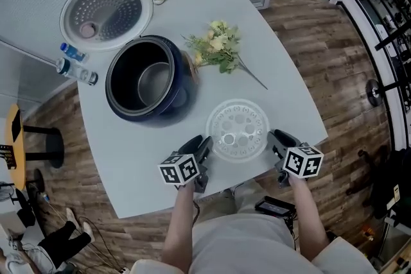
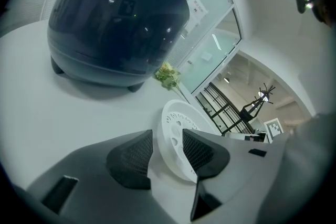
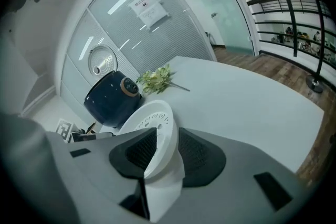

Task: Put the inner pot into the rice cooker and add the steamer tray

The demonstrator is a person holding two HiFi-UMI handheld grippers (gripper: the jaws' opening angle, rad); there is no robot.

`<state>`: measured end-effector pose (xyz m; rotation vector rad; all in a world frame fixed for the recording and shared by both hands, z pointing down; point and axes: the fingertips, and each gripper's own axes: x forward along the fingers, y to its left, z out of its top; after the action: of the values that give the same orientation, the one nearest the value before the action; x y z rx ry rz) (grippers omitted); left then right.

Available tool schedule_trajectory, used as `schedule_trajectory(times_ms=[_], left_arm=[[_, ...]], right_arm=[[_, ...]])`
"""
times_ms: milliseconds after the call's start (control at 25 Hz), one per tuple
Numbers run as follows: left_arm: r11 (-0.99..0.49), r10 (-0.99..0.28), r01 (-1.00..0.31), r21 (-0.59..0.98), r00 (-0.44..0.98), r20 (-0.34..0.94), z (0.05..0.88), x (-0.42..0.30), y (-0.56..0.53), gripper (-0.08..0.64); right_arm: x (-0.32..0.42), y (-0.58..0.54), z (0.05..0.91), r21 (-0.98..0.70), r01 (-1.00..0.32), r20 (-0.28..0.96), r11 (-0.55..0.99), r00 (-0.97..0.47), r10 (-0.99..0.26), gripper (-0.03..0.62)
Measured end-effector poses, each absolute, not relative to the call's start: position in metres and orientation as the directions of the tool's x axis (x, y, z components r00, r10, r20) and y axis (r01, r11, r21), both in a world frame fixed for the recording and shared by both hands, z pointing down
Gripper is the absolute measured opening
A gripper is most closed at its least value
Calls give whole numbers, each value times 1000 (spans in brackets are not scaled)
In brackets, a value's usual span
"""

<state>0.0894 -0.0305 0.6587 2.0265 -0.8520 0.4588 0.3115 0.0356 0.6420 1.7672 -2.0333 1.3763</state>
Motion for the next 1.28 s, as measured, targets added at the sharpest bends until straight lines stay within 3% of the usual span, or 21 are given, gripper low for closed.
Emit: schedule_trajectory(times_ms=[440,560,1280], left_arm=[[-336,-403,-718,610,695,596,670,95,-36,176],[-320,-397,-699,640,712,579,669,100,-34,60],[-286,-409,-672,683,730,547,655,99,-33,40]], right_arm=[[299,22,655,-579,-813,610,-59,-384,-693,138],[297,24,659,-592,-805,613,-48,-411,-675,72],[300,21,638,-696,-718,512,-2,-495,-702,49]])
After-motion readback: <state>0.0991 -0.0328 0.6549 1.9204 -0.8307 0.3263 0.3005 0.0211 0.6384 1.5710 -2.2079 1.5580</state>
